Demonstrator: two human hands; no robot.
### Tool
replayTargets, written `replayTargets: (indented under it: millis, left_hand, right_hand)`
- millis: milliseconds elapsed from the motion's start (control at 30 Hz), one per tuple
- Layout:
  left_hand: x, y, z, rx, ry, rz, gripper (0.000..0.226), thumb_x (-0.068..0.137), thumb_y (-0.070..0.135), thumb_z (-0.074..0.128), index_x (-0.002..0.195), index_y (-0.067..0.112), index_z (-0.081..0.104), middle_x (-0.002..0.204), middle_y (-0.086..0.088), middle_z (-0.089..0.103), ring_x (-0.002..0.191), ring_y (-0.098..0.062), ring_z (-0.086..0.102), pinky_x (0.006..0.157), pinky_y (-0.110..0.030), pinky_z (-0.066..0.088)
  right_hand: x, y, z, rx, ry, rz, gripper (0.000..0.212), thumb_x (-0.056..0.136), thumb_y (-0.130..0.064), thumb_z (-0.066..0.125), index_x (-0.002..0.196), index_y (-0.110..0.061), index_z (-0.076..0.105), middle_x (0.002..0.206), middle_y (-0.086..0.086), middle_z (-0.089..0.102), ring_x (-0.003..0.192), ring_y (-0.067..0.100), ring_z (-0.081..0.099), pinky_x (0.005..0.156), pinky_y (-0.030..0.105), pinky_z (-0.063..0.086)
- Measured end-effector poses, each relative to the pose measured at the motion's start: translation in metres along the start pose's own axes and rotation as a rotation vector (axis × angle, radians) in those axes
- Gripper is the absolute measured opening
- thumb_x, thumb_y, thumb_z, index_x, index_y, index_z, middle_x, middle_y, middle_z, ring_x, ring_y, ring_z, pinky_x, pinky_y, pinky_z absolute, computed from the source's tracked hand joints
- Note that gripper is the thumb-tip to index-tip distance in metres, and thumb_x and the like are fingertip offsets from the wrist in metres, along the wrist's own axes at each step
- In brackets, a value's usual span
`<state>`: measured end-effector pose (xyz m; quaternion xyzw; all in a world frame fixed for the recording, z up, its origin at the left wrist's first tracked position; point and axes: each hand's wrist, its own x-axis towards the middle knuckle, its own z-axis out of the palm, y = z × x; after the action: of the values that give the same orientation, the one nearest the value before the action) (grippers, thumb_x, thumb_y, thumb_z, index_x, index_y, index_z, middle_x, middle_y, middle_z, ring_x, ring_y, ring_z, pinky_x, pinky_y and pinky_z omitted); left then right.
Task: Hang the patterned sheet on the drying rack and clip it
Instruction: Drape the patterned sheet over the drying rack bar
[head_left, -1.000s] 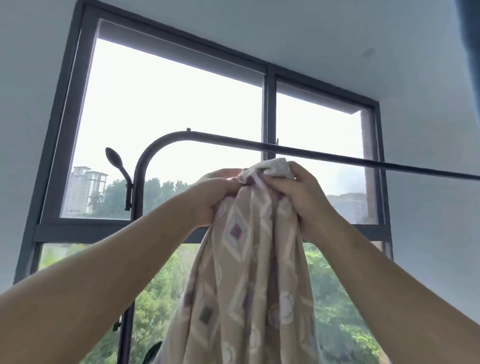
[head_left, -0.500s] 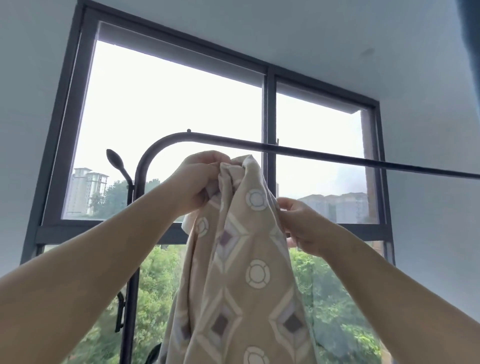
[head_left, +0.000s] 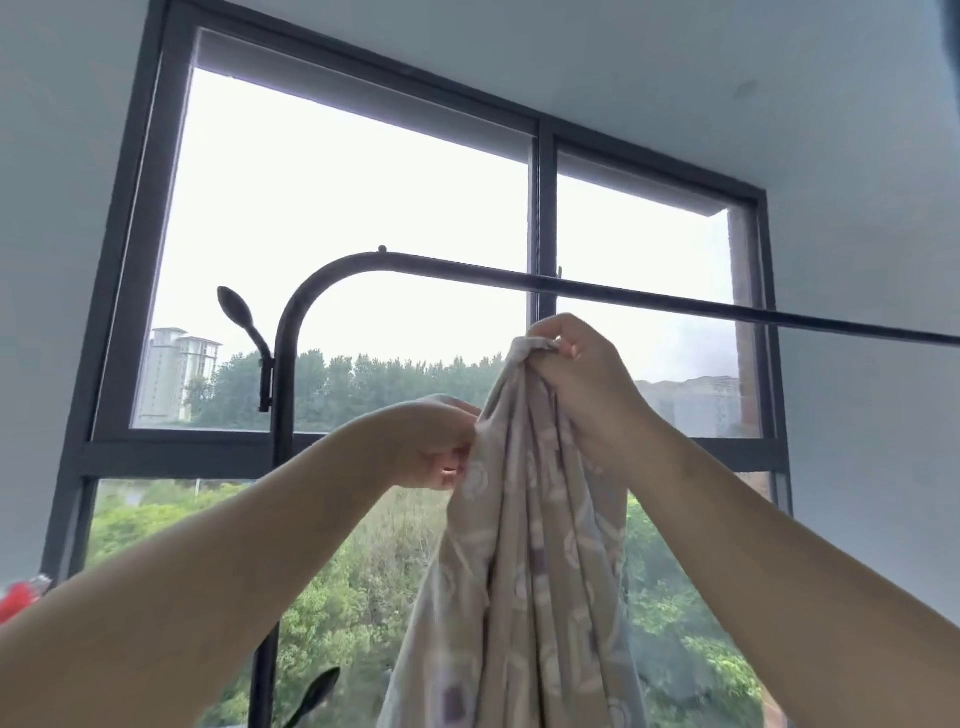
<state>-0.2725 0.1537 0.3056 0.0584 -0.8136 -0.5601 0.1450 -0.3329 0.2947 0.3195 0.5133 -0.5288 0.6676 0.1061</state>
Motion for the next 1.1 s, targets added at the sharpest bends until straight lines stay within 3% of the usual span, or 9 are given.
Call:
replayTargets:
  millis: [133,233,400,533,633,733,833,967,1100]
  left_hand:
    - [0.001,0.006,-0.006,-0.213,0.244,0.221,0.010,0.086,0.005,0.060,0.078,0.002,0.065,0.068,-0.006,0.061,0.056,-0.014,0.058,0.060,-0.029,0.053]
    - [-0.003,0.015,-0.008,-0.250,0.305,0.384,0.014,0.089,0.002,0.055,0.078,0.001,0.062,0.074,-0.012,0.059,0.065,-0.022,0.057,0.071,-0.034,0.050]
    - [-0.006,0.025,-0.003,-0.212,0.330,0.483,0.010,0.088,0.003,0.057,0.082,0.000,0.063,0.075,-0.012,0.062,0.070,-0.024,0.059,0.076,-0.036,0.053]
    - [-0.005,0.026,-0.009,-0.111,0.330,0.477,0.016,0.087,-0.002,0.056,0.074,0.005,0.060,0.071,-0.009,0.059,0.065,-0.021,0.057,0.061,-0.027,0.053]
    - [-0.008,0.022,-0.011,-0.016,0.265,0.446,0.020,0.086,-0.003,0.057,0.070,0.009,0.055,0.069,-0.005,0.060,0.064,-0.017,0.057,0.055,-0.022,0.052]
    - [-0.013,0.019,-0.011,-0.075,0.099,0.382,0.011,0.083,-0.004,0.057,0.086,0.007,0.056,0.081,-0.005,0.062,0.082,-0.022,0.059,0.077,-0.032,0.051]
    - [-0.013,0.026,-0.010,-0.158,-0.064,0.314,0.049,0.073,0.005,0.064,0.119,0.016,0.051,0.115,-0.011,0.059,0.110,-0.029,0.058,0.096,-0.043,0.046]
    - [-0.017,0.031,-0.001,0.259,-0.056,0.285,0.007,0.088,0.008,0.058,0.086,0.010,0.064,0.075,0.000,0.068,0.070,-0.014,0.064,0.069,-0.022,0.055]
    - [-0.005,0.023,-0.002,0.268,0.216,0.337,0.015,0.090,0.013,0.058,0.093,0.001,0.065,0.085,-0.012,0.066,0.080,-0.025,0.061,0.076,-0.031,0.051]
  right_hand:
    - [0.000,0.006,-0.011,0.168,-0.230,0.123,0.019,0.081,-0.005,0.062,0.076,-0.023,0.058,0.085,-0.003,0.060,0.073,0.012,0.059,0.064,0.024,0.046]
    - [0.009,0.014,-0.021,0.402,-0.161,0.210,0.020,0.064,-0.017,0.061,0.082,-0.025,0.056,0.100,-0.004,0.055,0.095,0.019,0.051,0.082,0.035,0.039]
    - [0.006,0.031,-0.019,-0.069,-0.361,0.497,0.042,0.064,-0.031,0.074,0.099,-0.013,0.059,0.096,0.001,0.065,0.088,0.018,0.059,0.081,0.035,0.046]
    - [0.011,0.033,-0.020,0.109,-0.031,0.347,0.008,0.088,-0.015,0.063,0.093,-0.009,0.064,0.085,0.011,0.068,0.073,0.027,0.063,0.072,0.041,0.053]
    - [0.022,0.022,-0.023,-0.032,0.067,0.156,0.017,0.094,-0.019,0.055,0.085,-0.006,0.062,0.082,0.018,0.061,0.070,0.025,0.057,0.065,0.038,0.048]
    - [0.029,0.009,-0.021,-0.136,0.051,0.045,0.031,0.093,-0.023,0.056,0.095,0.008,0.059,0.084,0.018,0.057,0.073,0.025,0.054,0.068,0.036,0.044]
    - [0.030,-0.001,-0.018,-0.216,-0.050,0.004,0.036,0.089,-0.027,0.062,0.081,0.008,0.057,0.076,0.014,0.054,0.069,0.023,0.052,0.066,0.035,0.043]
    - [0.021,-0.009,-0.016,-0.431,-0.247,-0.026,0.038,0.079,-0.023,0.073,0.049,-0.018,0.051,0.049,-0.003,0.048,0.044,0.007,0.046,0.046,0.017,0.038]
    - [0.018,0.000,-0.017,-0.395,-0.193,0.003,0.022,0.074,-0.029,0.077,0.077,-0.013,0.063,0.066,-0.004,0.060,0.052,0.003,0.055,0.049,0.016,0.042]
